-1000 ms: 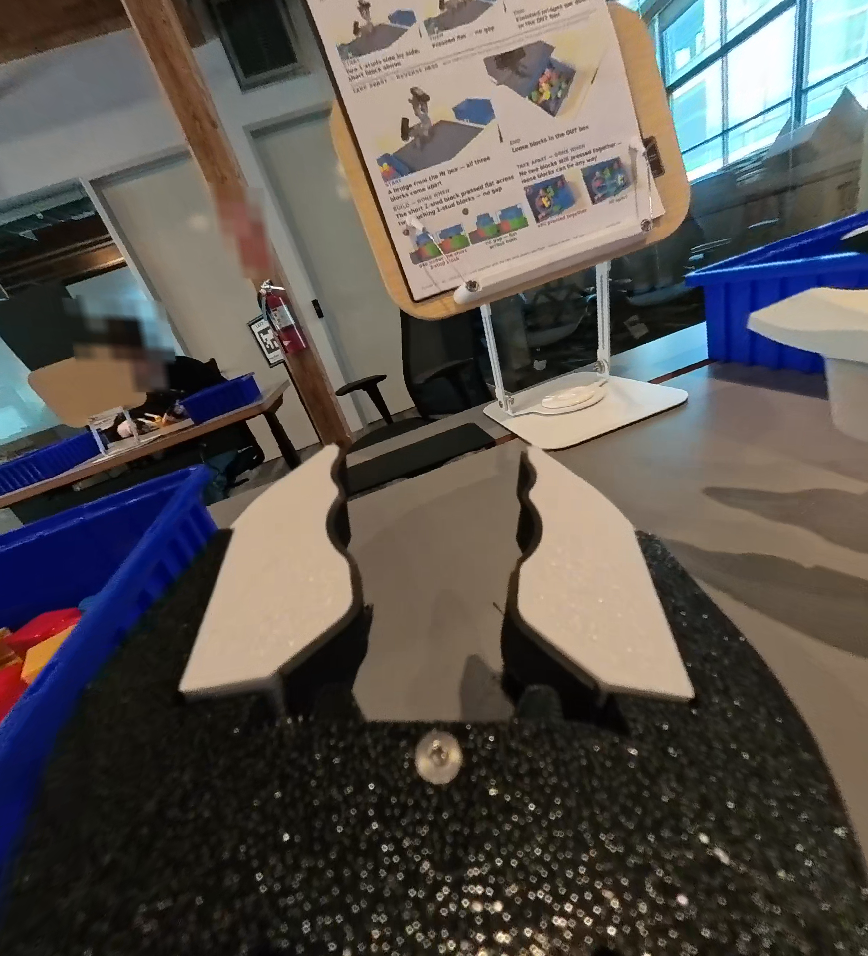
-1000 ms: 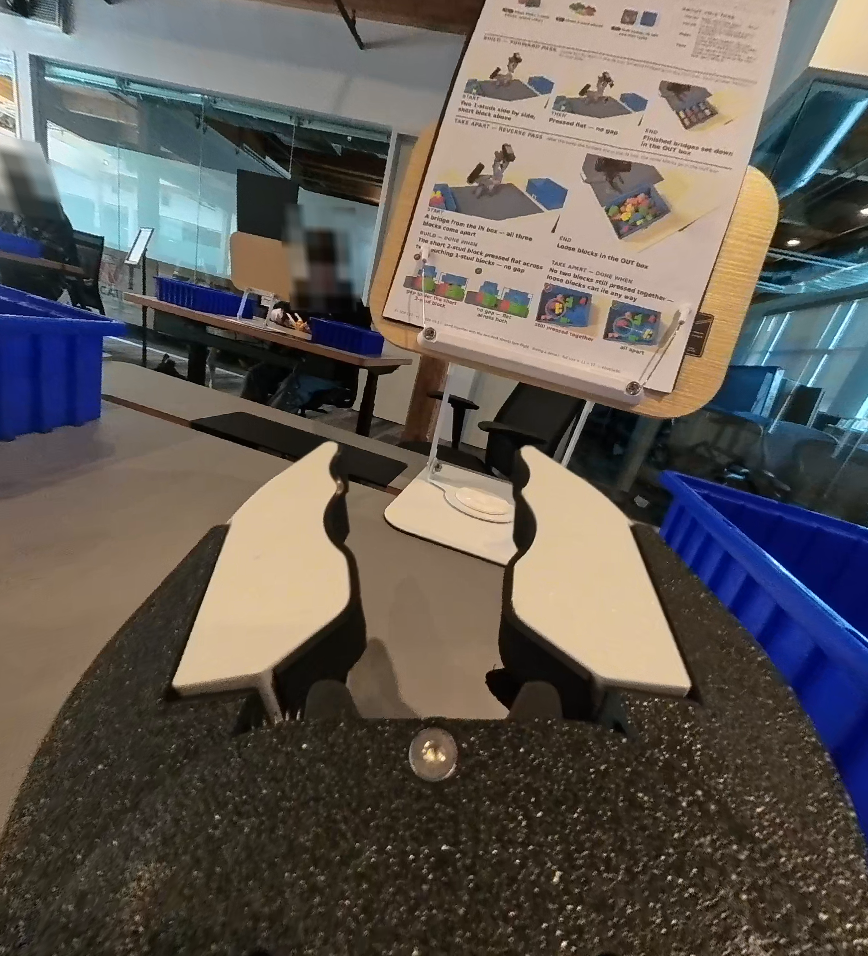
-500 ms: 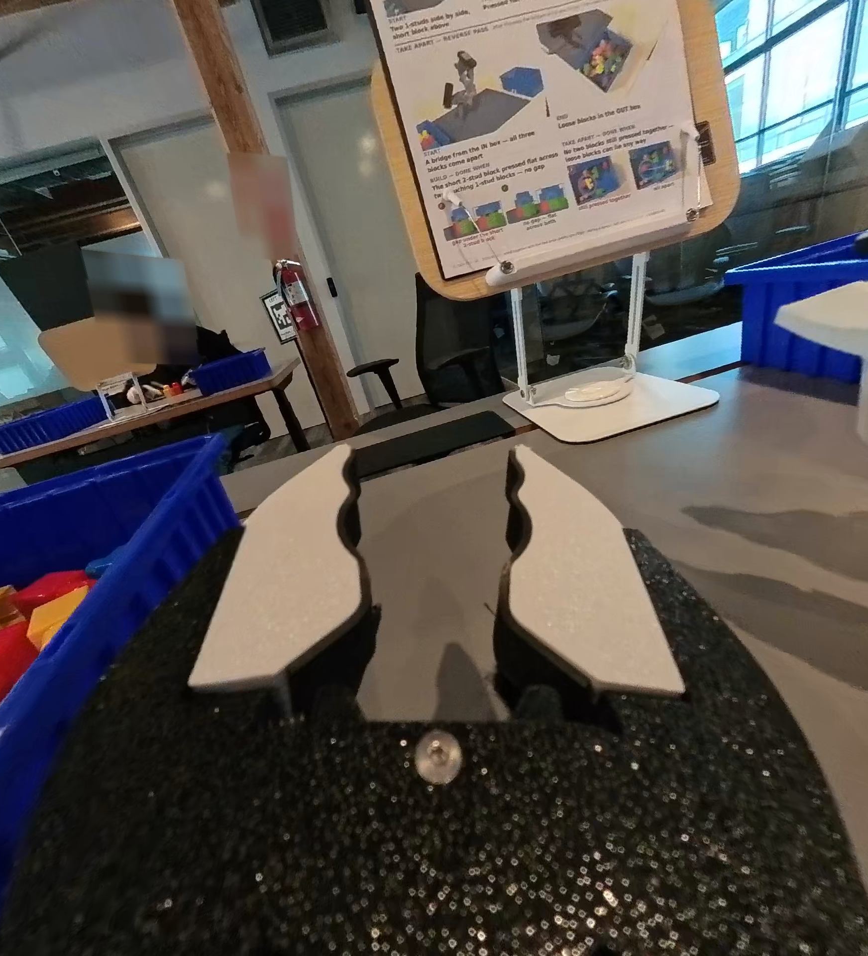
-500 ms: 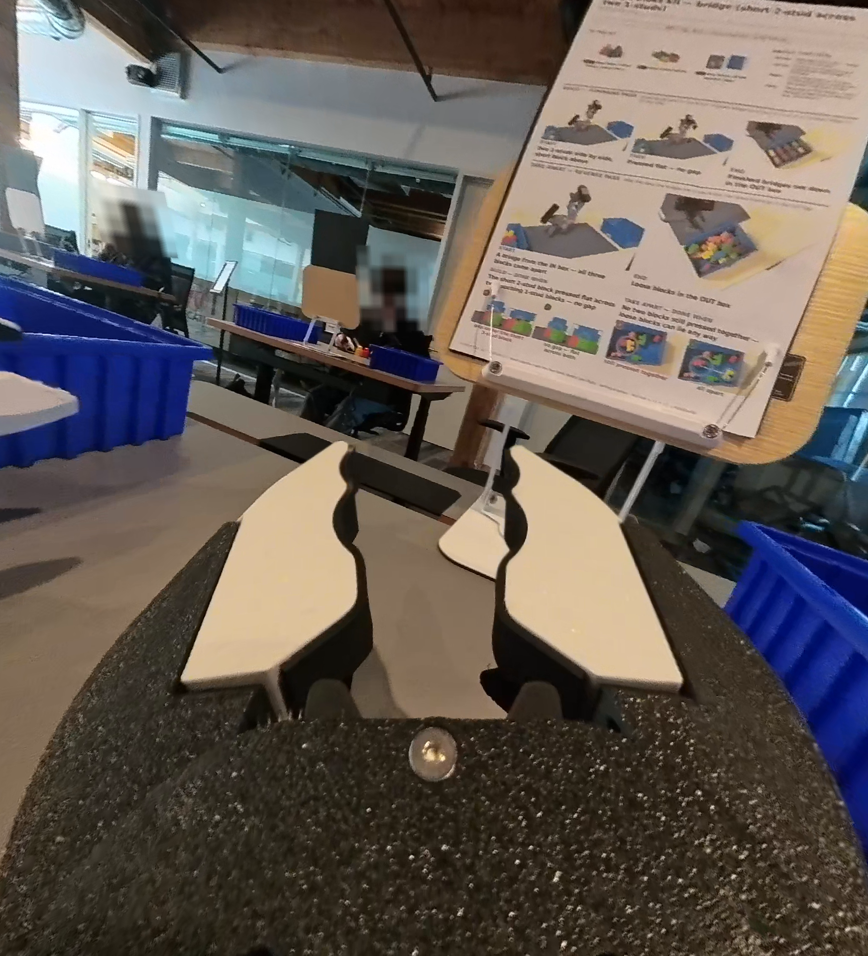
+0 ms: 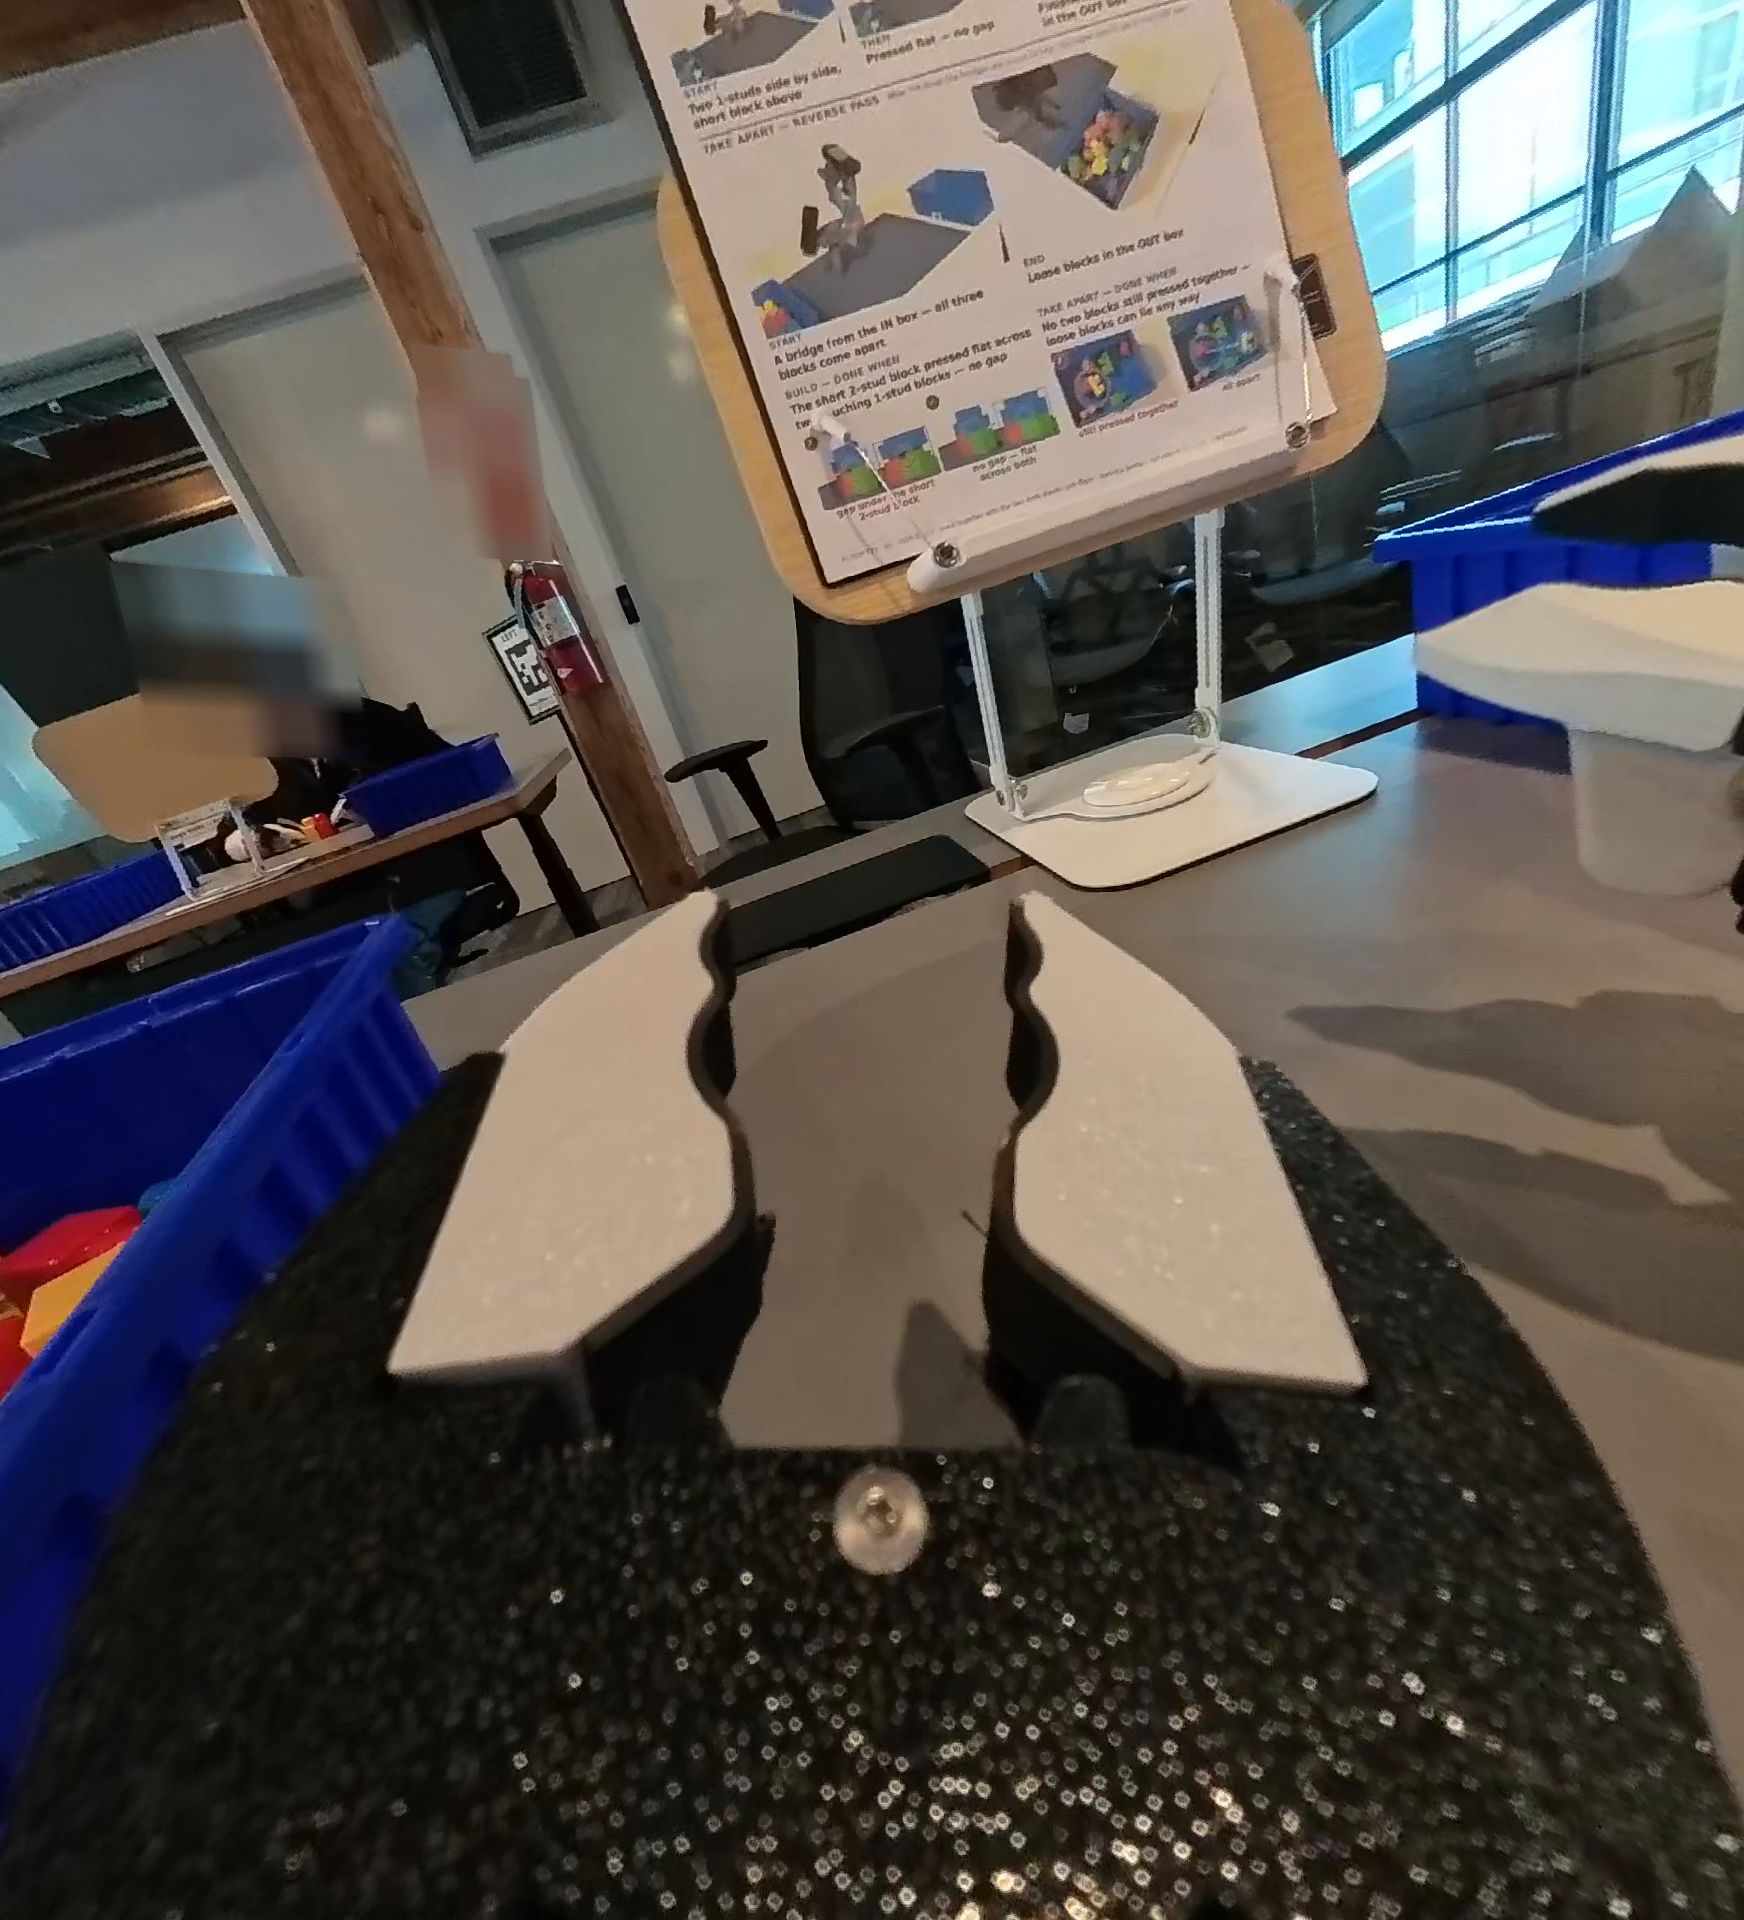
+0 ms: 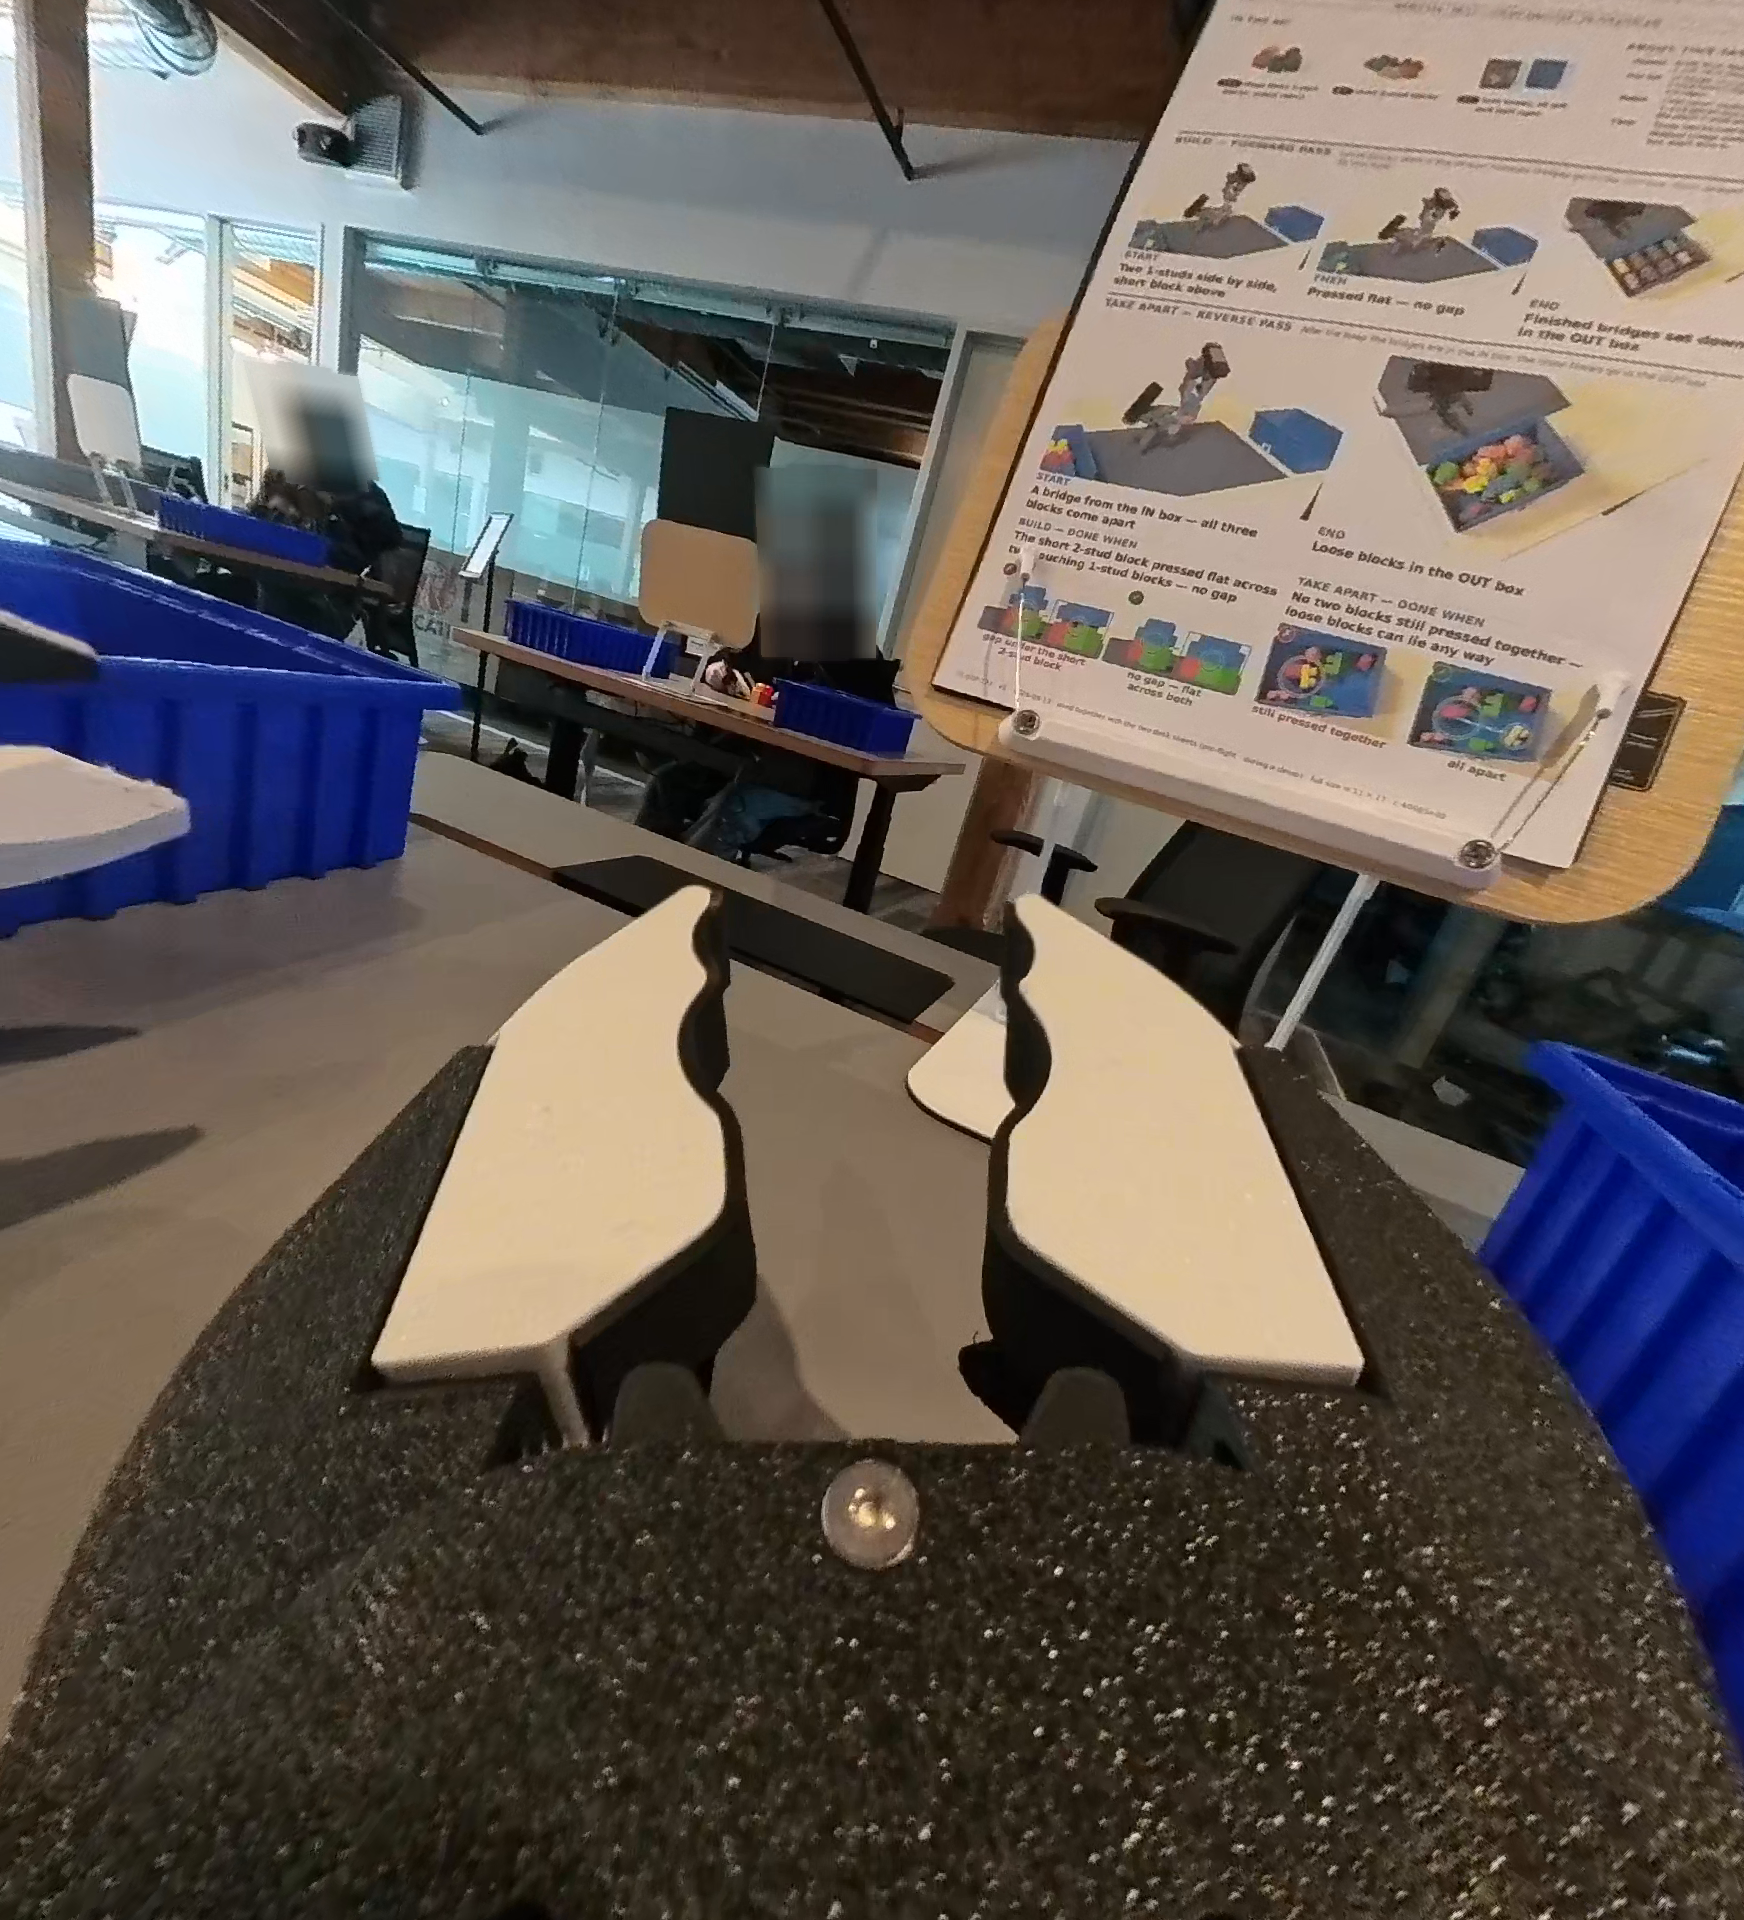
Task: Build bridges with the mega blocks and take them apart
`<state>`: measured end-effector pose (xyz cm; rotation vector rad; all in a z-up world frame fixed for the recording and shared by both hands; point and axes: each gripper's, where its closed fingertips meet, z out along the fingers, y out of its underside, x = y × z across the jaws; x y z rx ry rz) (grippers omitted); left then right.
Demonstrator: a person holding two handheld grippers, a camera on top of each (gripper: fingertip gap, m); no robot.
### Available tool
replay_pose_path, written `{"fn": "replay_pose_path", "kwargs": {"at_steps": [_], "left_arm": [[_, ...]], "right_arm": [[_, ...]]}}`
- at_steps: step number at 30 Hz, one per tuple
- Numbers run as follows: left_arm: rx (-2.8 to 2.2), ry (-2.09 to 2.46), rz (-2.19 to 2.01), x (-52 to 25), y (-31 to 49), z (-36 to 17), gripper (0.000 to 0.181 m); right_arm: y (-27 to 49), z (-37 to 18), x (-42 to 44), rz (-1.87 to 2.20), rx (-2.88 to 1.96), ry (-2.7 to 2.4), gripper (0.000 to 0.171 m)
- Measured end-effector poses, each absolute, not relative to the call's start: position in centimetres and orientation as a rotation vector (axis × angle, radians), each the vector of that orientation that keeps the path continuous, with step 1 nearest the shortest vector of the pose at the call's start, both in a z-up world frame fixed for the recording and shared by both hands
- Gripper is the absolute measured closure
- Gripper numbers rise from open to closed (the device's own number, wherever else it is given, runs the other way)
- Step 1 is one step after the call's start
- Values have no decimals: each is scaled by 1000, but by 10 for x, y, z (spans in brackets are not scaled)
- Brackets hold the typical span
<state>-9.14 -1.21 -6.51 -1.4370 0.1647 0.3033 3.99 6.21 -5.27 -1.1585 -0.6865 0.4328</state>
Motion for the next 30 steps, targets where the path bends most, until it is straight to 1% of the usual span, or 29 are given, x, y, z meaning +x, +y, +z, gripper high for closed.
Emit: {"fn": "replay_pose_path", "kwargs": {"at_steps": [21,30], "left_arm": [[-1450,129,260,-95,-12,-65,133],[-1428,169,279,-89,-19,-48,135]], "right_arm": [[59,-57,37,422,-1164,-713,125],[60,-57,36,424,-1167,-718,125]]}}
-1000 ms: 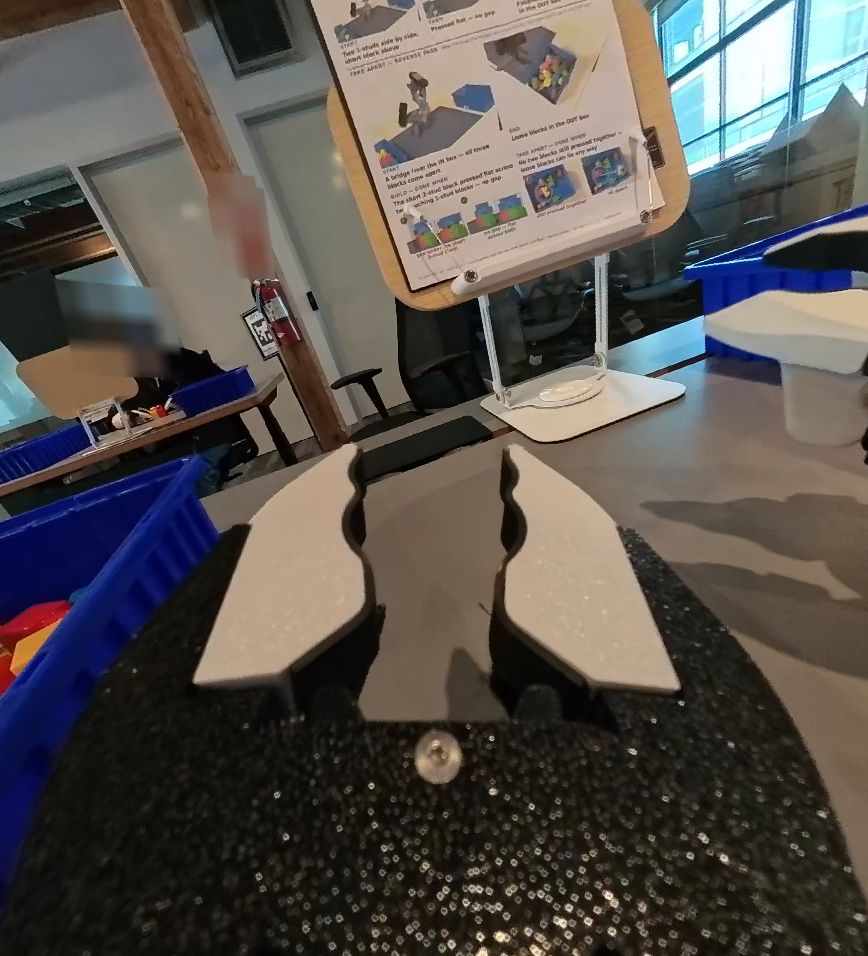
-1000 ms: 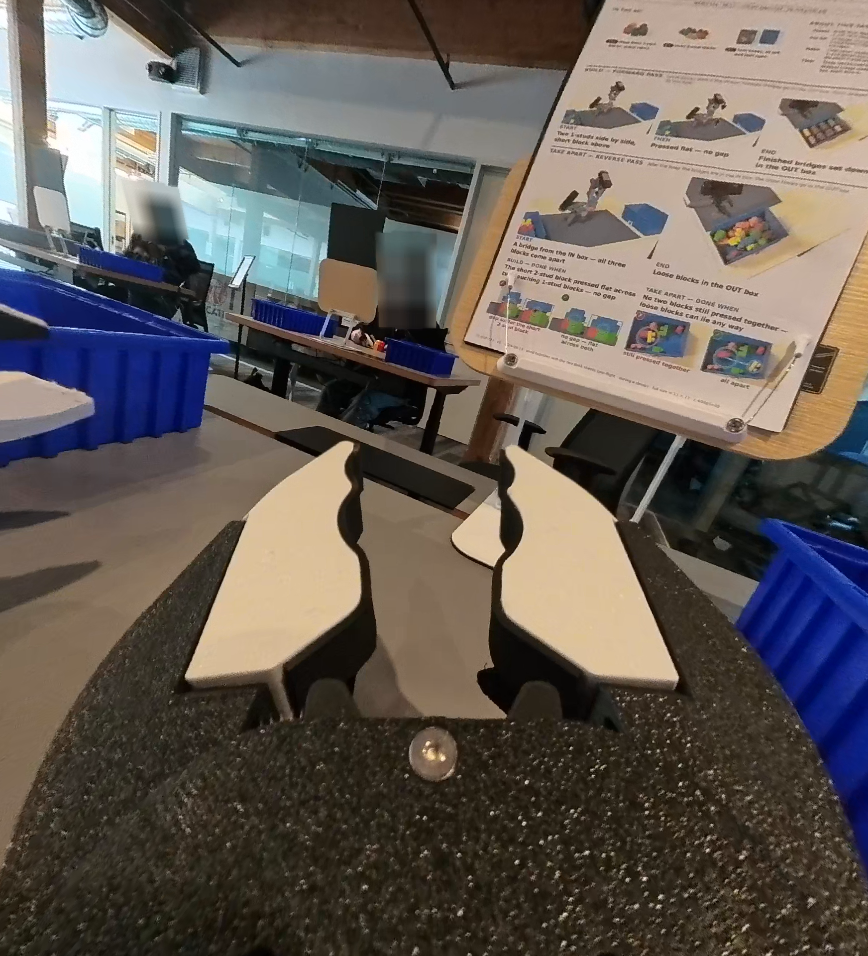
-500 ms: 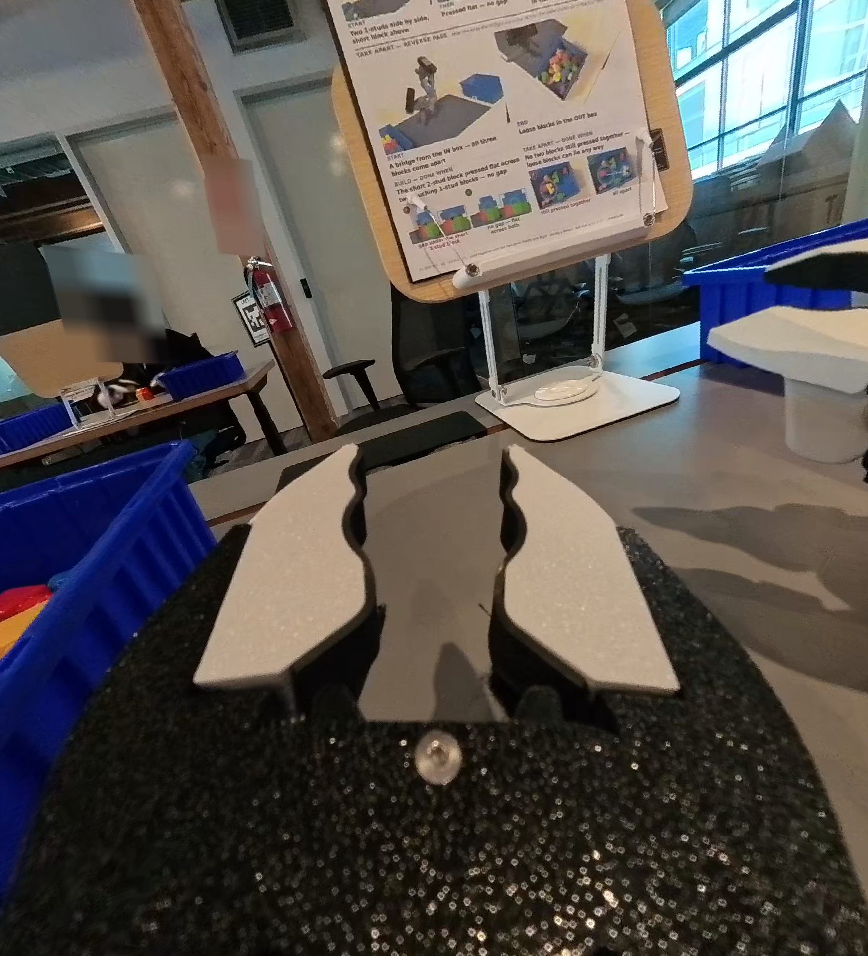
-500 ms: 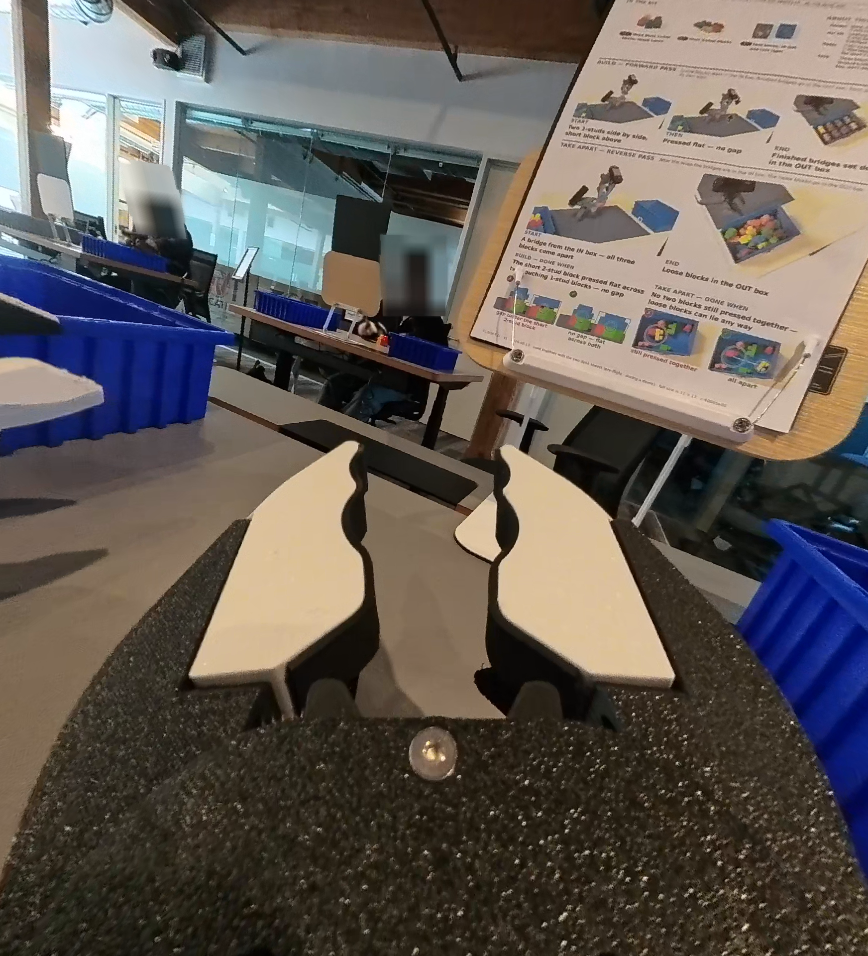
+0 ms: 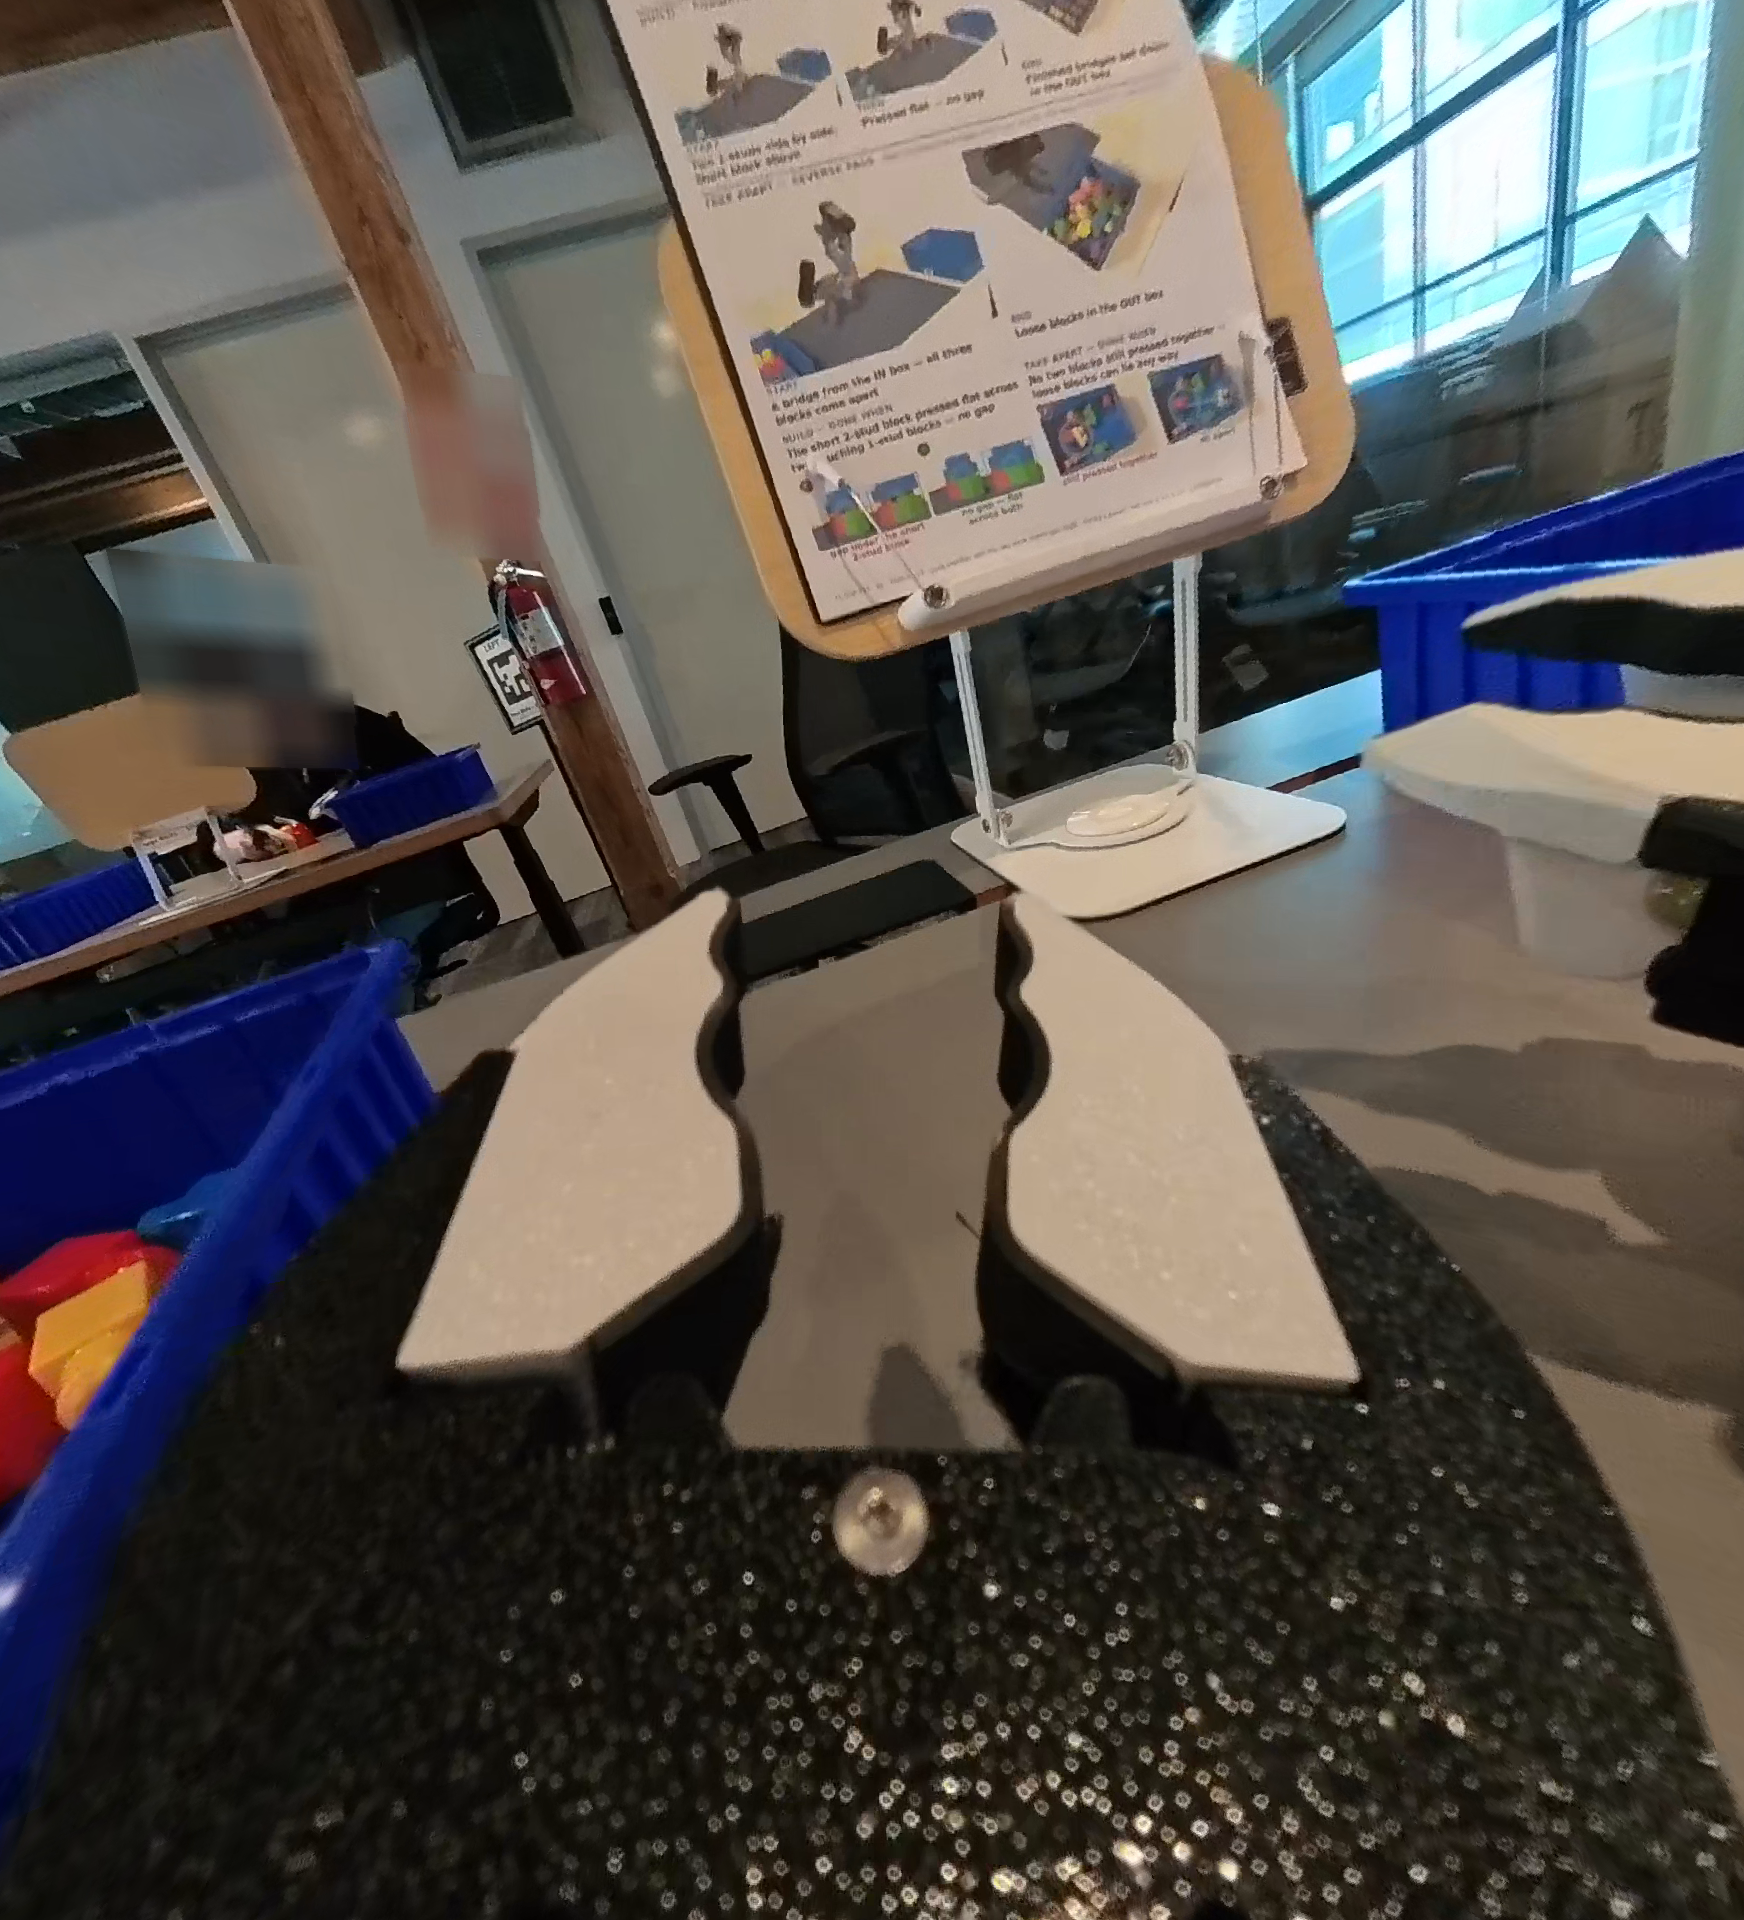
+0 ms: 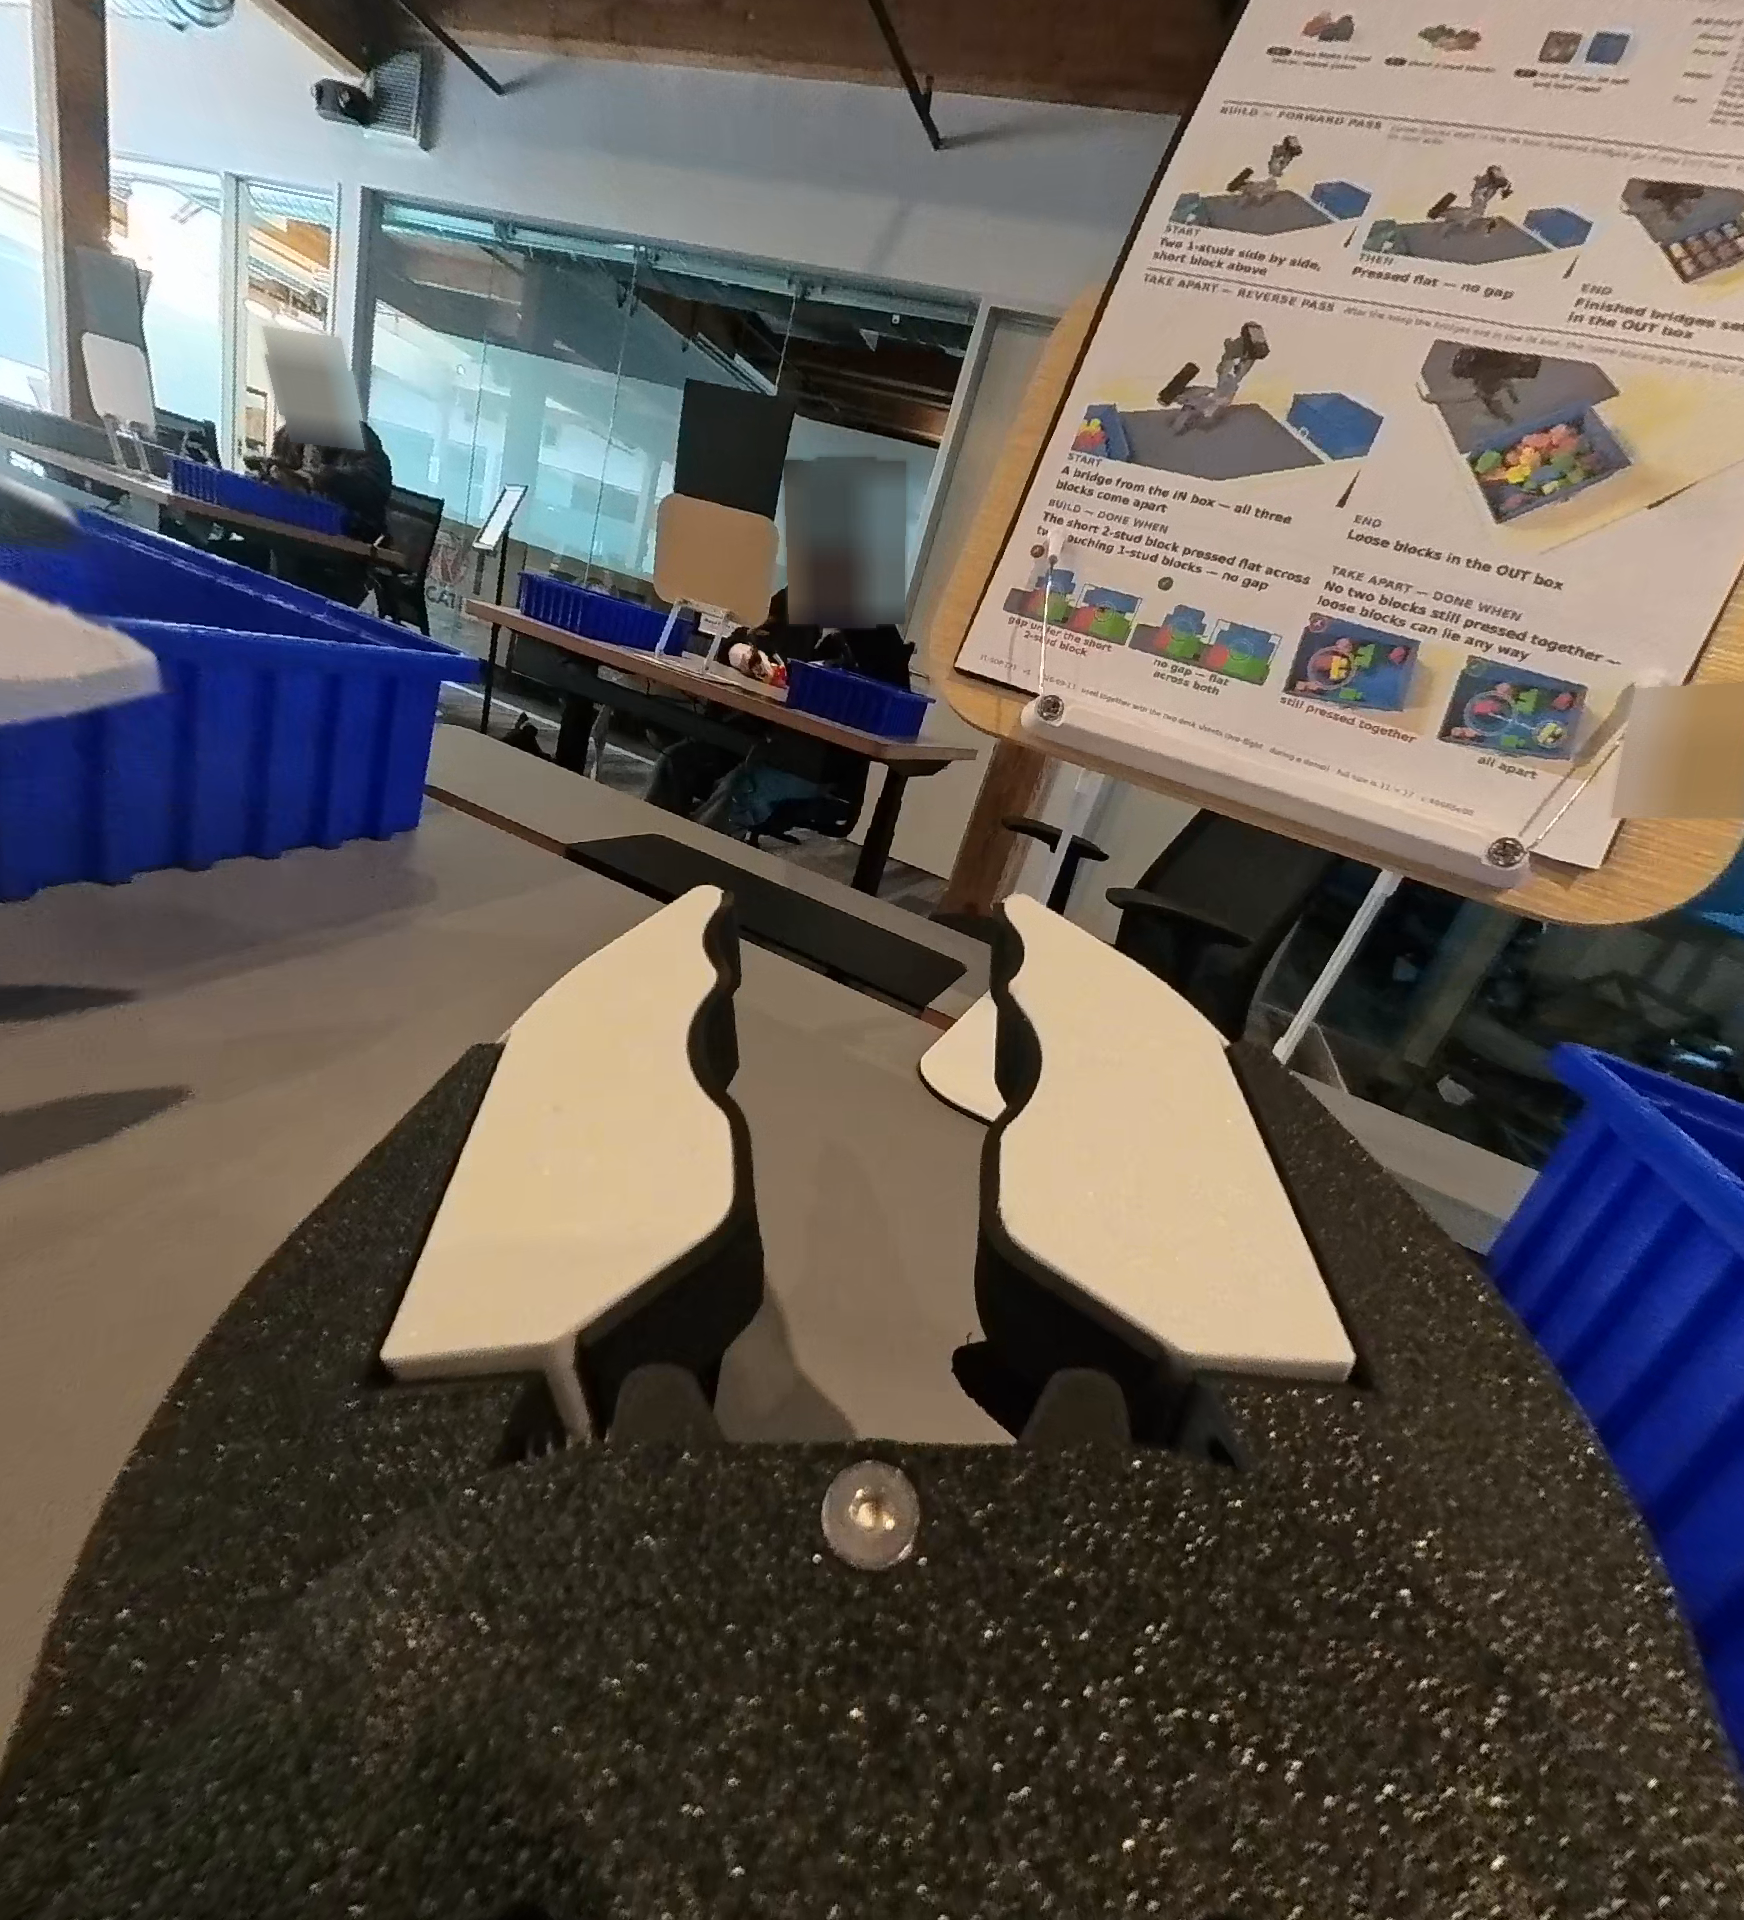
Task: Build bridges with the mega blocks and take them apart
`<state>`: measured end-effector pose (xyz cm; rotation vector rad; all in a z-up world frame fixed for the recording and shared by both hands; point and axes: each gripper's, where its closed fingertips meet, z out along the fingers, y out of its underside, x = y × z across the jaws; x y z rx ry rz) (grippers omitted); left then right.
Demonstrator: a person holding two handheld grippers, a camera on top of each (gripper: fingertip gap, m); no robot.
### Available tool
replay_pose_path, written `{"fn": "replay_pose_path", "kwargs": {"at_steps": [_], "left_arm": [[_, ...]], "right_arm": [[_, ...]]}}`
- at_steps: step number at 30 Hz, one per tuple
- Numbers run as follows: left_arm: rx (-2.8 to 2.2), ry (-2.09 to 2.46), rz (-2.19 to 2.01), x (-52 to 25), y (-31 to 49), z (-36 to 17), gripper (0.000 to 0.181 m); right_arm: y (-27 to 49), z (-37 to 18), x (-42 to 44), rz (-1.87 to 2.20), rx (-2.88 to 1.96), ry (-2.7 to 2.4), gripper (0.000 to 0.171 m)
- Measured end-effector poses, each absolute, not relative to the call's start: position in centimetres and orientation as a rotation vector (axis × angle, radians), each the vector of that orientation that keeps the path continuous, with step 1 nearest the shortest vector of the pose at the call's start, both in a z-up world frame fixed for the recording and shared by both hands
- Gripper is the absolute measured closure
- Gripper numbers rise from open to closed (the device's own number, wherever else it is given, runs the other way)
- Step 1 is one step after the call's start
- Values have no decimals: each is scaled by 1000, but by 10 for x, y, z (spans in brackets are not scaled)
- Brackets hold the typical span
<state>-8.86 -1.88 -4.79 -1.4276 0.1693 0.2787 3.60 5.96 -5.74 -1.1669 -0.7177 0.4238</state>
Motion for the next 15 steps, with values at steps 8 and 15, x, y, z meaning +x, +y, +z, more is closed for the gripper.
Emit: {"fn": "replay_pose_path", "kwargs": {"at_steps": [8,15], "left_arm": [[-1453,53,231,-124,-71,9,142],[-1517,-179,408,-263,-116,40,147]], "right_arm": [[64,-58,39,445,-1189,-692,125],[63,-59,37,448,-1188,-698,125]]}}
